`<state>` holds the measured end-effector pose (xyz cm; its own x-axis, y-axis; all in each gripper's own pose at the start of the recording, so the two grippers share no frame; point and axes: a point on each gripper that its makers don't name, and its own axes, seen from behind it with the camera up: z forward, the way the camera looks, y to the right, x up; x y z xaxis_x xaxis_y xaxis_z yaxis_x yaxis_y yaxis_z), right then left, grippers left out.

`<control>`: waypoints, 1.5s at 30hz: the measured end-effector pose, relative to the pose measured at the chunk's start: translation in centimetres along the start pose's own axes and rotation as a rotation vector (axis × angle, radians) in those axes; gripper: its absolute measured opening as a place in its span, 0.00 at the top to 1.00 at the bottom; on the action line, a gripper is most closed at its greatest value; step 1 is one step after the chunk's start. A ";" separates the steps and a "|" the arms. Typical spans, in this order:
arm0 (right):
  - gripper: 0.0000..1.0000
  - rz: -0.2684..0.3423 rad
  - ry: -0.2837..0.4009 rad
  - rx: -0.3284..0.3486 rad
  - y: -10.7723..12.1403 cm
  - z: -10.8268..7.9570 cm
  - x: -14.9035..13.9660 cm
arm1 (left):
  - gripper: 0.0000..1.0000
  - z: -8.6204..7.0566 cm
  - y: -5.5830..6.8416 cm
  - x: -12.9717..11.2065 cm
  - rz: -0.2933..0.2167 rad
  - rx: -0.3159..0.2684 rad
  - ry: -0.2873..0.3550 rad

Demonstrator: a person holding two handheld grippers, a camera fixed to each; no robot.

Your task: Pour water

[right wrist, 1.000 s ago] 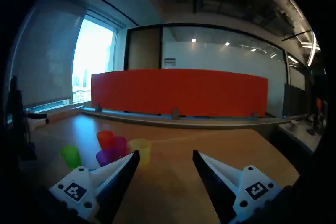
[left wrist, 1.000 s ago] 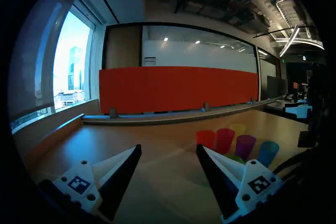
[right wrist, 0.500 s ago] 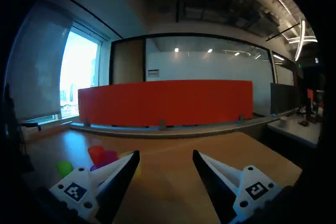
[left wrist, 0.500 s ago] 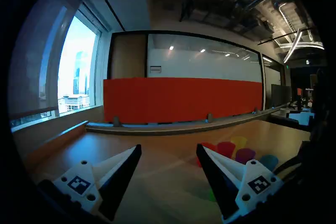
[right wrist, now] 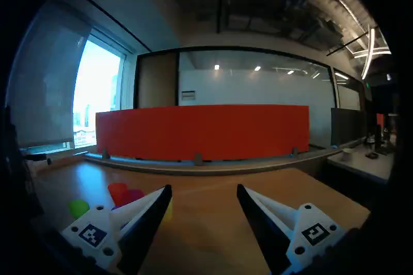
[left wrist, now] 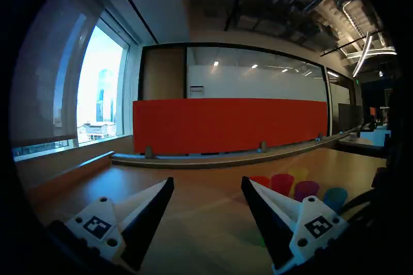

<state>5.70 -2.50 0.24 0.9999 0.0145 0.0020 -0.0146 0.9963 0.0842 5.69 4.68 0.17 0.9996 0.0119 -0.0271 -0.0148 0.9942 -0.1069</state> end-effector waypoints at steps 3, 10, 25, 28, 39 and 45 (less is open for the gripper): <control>0.03 -0.004 0.004 -0.016 0.4 0.1 0.2 | 0.03 0.0 -0.3 -0.4 0.008 0.015 0.007; 0.03 -0.006 -0.012 -0.046 1.3 0.2 0.0 | 0.03 -0.2 -1.0 -1.3 0.015 0.029 0.011; 0.03 0.006 -0.035 -0.060 1.6 0.3 -0.8 | 0.02 -1.0 -2.2 -3.9 0.007 0.037 -0.006; 0.03 0.007 -0.039 -0.060 1.4 0.4 -0.8 | 0.03 -1.1 -2.5 -4.1 0.005 0.043 -0.008; 0.03 -0.018 -0.044 -0.048 0.6 0.6 -0.4 | 0.03 -1.0 -3.3 -5.1 0.004 0.057 -0.020; 0.03 -0.024 -0.041 -0.046 0.3 0.6 0.0 | 0.03 -1.0 -3.8 -5.3 -0.010 0.068 -0.024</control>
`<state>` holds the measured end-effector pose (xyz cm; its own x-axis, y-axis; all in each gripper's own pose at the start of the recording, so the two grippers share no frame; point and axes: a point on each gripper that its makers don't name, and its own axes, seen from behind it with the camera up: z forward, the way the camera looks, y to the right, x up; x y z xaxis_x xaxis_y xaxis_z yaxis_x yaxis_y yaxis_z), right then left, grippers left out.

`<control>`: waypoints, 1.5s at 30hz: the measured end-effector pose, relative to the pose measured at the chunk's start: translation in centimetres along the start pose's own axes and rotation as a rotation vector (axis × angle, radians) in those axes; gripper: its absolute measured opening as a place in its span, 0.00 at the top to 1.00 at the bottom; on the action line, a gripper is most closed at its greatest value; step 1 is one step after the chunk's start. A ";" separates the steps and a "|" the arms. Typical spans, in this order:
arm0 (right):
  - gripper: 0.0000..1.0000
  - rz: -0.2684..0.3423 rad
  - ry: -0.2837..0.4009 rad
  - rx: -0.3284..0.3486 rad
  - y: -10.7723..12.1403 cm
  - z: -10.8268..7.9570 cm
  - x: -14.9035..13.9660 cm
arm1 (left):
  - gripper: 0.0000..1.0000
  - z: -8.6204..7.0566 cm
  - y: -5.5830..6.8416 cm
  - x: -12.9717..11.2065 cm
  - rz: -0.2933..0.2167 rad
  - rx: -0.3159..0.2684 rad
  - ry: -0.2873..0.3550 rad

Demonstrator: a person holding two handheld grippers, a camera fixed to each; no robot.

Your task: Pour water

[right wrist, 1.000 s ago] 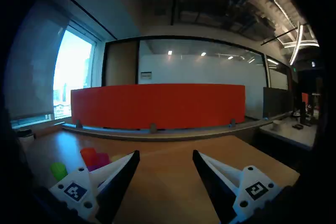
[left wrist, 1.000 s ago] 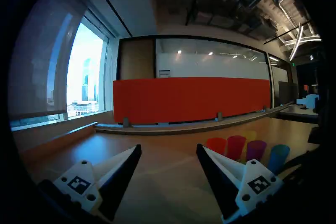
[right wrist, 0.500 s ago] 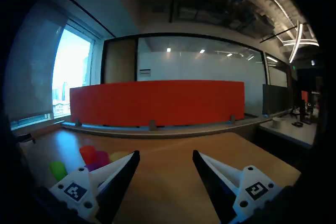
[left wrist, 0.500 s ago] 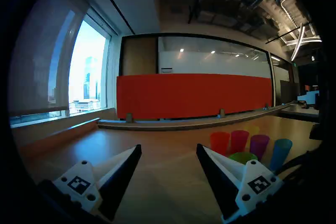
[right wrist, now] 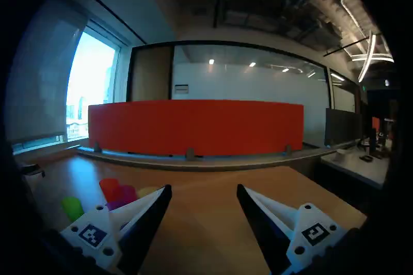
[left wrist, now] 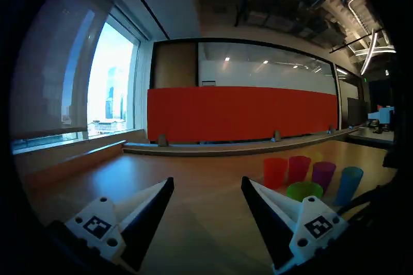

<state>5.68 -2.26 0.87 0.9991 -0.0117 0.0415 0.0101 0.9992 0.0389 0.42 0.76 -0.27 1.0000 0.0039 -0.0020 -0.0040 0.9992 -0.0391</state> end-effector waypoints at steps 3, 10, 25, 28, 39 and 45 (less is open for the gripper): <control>0.03 0.001 -0.002 0.001 -0.1 0.0 0.2 | 0.03 0.1 0.0 -0.2 -0.010 0.000 -0.002; 0.03 0.005 0.002 0.005 -0.3 0.2 0.3 | 0.03 0.2 0.1 -0.2 -0.007 -0.001 -0.001; 0.03 0.012 -0.001 0.002 0.4 -0.1 -0.3 | 0.03 0.2 0.2 -0.3 -0.005 -0.001 -0.002; 0.03 0.011 0.001 0.001 0.6 -0.2 -0.4 | 0.03 0.2 0.2 -0.4 -0.005 -0.001 -0.002; 0.03 -0.004 0.050 0.028 0.1 -0.9 -0.2 | 0.02 0.1 0.2 -0.4 -0.004 -0.001 -0.002; 0.03 -0.012 0.067 0.034 -0.1 -0.8 -1.4 | 0.02 0.1 0.2 -0.4 -0.004 -0.001 -0.003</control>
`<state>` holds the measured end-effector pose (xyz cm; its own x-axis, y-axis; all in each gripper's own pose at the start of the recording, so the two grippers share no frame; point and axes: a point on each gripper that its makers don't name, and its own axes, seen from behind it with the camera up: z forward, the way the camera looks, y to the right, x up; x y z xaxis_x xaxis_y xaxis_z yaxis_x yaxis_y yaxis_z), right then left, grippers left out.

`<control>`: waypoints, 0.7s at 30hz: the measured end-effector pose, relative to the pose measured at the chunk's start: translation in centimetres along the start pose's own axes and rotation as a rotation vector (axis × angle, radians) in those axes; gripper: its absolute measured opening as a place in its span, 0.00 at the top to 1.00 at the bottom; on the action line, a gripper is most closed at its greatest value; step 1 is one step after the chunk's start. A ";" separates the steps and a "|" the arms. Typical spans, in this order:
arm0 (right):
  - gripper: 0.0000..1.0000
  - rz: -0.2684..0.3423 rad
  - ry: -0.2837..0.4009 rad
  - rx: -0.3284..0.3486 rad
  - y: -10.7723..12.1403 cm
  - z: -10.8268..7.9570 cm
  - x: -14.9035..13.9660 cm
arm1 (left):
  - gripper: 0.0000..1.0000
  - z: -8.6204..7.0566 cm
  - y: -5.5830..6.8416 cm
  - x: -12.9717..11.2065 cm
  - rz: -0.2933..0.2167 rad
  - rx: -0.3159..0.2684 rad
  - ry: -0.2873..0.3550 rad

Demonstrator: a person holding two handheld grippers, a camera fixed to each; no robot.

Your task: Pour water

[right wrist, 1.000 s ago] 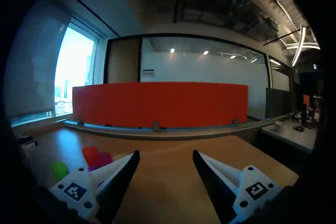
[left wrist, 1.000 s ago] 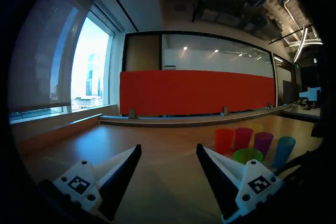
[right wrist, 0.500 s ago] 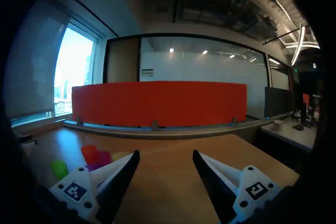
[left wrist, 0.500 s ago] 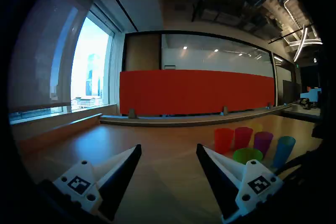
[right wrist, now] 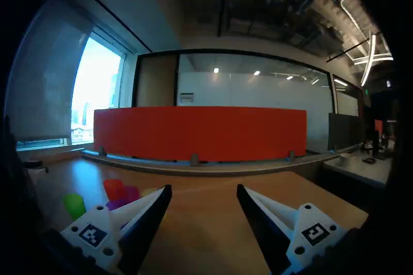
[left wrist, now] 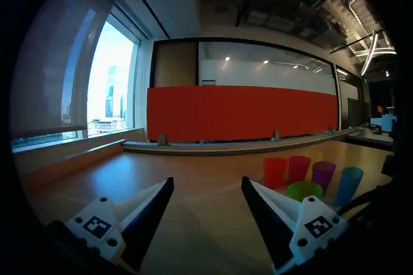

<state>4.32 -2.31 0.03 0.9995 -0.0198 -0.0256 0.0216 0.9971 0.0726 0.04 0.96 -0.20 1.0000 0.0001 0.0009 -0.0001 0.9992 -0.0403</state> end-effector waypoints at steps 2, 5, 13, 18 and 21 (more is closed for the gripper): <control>0.02 -0.010 0.002 -0.006 0.2 0.0 -0.6 | 0.03 0.0 0.0 0.0 0.000 0.000 0.000; 0.03 -0.028 0.004 -0.015 0.4 0.0 -1.5 | 0.03 0.0 0.0 0.0 -0.001 0.000 0.000; 0.03 -0.013 -0.003 -0.045 1.6 -0.2 -3.7 | 0.03 0.0 0.0 0.0 0.000 0.000 0.000; 0.02 0.037 -0.009 -0.050 2.1 -0.3 -4.4 | 0.03 0.0 0.0 0.0 0.000 0.000 0.000; 0.02 0.056 -0.009 -0.049 2.3 -0.3 -4.5 | 0.03 0.0 0.0 0.0 0.000 0.000 0.000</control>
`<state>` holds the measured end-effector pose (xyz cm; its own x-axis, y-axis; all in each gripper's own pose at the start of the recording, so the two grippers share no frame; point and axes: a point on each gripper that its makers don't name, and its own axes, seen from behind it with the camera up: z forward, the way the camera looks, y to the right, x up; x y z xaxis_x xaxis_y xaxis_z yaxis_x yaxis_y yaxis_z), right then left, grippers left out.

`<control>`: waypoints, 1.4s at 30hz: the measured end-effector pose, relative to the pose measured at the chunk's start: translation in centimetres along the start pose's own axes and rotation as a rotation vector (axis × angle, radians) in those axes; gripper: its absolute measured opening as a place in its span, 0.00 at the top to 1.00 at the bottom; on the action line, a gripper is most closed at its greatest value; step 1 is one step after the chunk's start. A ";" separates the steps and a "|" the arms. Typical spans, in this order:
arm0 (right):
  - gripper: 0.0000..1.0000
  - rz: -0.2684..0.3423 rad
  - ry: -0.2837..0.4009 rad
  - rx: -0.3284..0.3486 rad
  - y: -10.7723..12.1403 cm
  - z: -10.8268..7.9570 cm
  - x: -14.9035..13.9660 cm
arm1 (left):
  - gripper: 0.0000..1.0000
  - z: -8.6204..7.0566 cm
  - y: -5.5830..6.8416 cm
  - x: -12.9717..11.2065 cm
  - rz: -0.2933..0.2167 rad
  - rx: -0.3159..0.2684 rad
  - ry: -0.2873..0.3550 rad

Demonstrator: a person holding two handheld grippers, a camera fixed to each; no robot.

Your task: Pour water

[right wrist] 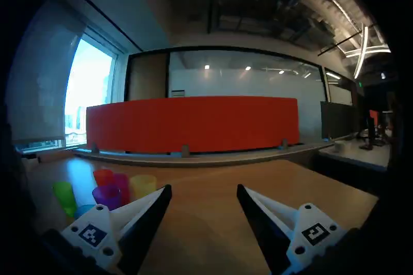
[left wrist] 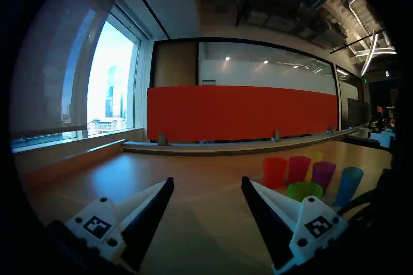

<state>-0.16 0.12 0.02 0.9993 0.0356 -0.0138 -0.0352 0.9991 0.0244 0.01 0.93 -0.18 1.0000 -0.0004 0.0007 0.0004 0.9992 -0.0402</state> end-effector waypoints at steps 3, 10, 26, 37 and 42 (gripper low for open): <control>0.01 0.004 0.002 -0.008 0.3 0.1 -0.1 | 0.03 0.0 0.0 0.0 0.000 0.000 0.000; 0.01 -0.016 -0.001 -0.014 0.3 0.4 -0.7 | 0.03 0.0 0.0 0.0 0.000 0.000 0.000; 0.01 -0.036 -0.009 -0.006 -0.3 0.8 -1.3 | 0.03 0.0 0.0 0.0 0.000 0.000 0.000; 0.01 -0.037 -0.009 0.003 -0.5 0.4 -1.2 | 0.03 0.0 0.0 0.0 0.000 0.000 0.000; 0.01 -0.037 -0.009 0.002 -0.4 0.3 -1.2 | 0.03 0.0 0.0 0.0 0.000 0.000 0.000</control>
<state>-1.33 -0.37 0.32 1.0000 -0.0017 -0.0056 0.0019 0.9997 0.0264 0.04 0.89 -0.14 1.0000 -0.0001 0.0008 0.0002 0.9992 -0.0403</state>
